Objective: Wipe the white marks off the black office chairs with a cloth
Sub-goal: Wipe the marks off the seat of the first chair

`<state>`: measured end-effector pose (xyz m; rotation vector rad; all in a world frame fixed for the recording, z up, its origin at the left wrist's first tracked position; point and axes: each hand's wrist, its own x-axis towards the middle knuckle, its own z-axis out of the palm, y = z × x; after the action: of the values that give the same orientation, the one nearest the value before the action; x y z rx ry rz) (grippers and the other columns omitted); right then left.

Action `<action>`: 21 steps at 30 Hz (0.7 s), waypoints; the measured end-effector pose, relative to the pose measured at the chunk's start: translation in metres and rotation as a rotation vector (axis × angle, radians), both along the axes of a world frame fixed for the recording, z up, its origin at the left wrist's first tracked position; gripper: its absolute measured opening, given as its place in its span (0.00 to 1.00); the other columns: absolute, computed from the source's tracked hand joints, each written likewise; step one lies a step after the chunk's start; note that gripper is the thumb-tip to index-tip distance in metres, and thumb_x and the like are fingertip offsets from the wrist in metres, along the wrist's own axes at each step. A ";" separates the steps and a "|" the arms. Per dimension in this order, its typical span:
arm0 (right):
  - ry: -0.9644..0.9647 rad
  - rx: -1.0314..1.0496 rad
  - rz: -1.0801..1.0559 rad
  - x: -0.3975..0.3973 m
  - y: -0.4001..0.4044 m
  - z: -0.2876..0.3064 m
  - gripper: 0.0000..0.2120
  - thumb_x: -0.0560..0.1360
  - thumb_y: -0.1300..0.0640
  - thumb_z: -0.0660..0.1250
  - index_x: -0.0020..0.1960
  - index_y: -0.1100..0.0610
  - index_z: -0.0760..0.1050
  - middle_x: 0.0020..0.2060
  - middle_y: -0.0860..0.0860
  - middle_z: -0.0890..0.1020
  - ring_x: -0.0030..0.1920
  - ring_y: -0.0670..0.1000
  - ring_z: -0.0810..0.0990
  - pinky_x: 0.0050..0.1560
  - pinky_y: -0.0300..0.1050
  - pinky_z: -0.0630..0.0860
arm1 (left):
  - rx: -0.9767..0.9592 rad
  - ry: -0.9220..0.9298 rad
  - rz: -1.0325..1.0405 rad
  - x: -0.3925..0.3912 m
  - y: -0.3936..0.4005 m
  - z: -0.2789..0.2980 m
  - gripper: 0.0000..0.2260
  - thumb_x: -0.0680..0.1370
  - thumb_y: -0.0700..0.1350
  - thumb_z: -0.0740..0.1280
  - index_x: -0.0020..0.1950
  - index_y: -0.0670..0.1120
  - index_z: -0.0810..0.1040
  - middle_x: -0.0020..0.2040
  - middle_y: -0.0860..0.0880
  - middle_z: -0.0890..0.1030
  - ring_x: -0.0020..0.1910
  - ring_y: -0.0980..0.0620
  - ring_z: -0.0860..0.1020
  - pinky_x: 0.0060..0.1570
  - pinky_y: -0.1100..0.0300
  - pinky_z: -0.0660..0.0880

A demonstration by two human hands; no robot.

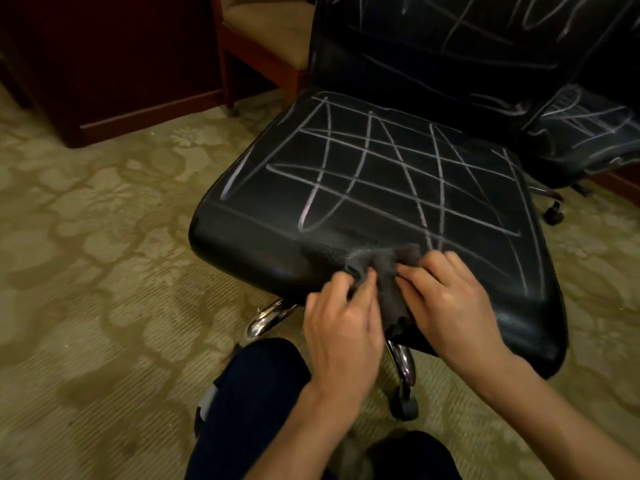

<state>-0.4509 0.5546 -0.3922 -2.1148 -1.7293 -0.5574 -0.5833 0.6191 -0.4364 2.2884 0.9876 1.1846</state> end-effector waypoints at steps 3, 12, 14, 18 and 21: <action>-0.015 0.013 -0.028 0.000 -0.001 0.006 0.13 0.79 0.56 0.63 0.52 0.62 0.82 0.44 0.56 0.78 0.41 0.56 0.74 0.38 0.54 0.75 | 0.037 0.038 -0.018 -0.001 0.003 0.004 0.14 0.80 0.48 0.64 0.63 0.49 0.82 0.43 0.52 0.75 0.40 0.53 0.73 0.41 0.56 0.70; 0.067 0.154 0.172 -0.080 0.138 0.001 0.07 0.76 0.58 0.68 0.46 0.62 0.82 0.45 0.57 0.79 0.43 0.60 0.77 0.42 0.53 0.77 | -0.026 0.048 0.356 -0.084 0.117 0.011 0.15 0.80 0.49 0.63 0.62 0.48 0.83 0.46 0.45 0.77 0.46 0.42 0.74 0.45 0.48 0.70; 0.083 0.142 0.160 -0.091 0.160 0.002 0.07 0.75 0.59 0.69 0.43 0.62 0.82 0.43 0.57 0.78 0.43 0.61 0.77 0.41 0.54 0.77 | -0.102 -0.021 0.385 -0.088 0.132 0.011 0.13 0.81 0.46 0.65 0.64 0.47 0.82 0.45 0.45 0.75 0.48 0.42 0.73 0.47 0.47 0.72; 0.043 0.089 0.129 -0.087 0.145 0.003 0.10 0.78 0.56 0.65 0.46 0.61 0.82 0.44 0.56 0.78 0.44 0.58 0.76 0.42 0.53 0.74 | -0.151 -0.066 0.353 -0.081 0.126 0.010 0.13 0.81 0.43 0.66 0.65 0.46 0.81 0.45 0.50 0.69 0.50 0.43 0.73 0.52 0.56 0.67; 0.034 0.027 0.128 -0.087 0.122 0.004 0.09 0.79 0.56 0.64 0.49 0.59 0.81 0.46 0.54 0.78 0.46 0.56 0.75 0.45 0.51 0.72 | -0.110 -0.025 0.311 -0.087 0.107 0.008 0.13 0.81 0.43 0.67 0.65 0.46 0.81 0.44 0.51 0.70 0.47 0.45 0.72 0.50 0.65 0.62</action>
<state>-0.5376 0.6770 -0.3885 -1.9674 -1.8125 -0.5025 -0.6705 0.7266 -0.4280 2.0810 1.4013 1.2383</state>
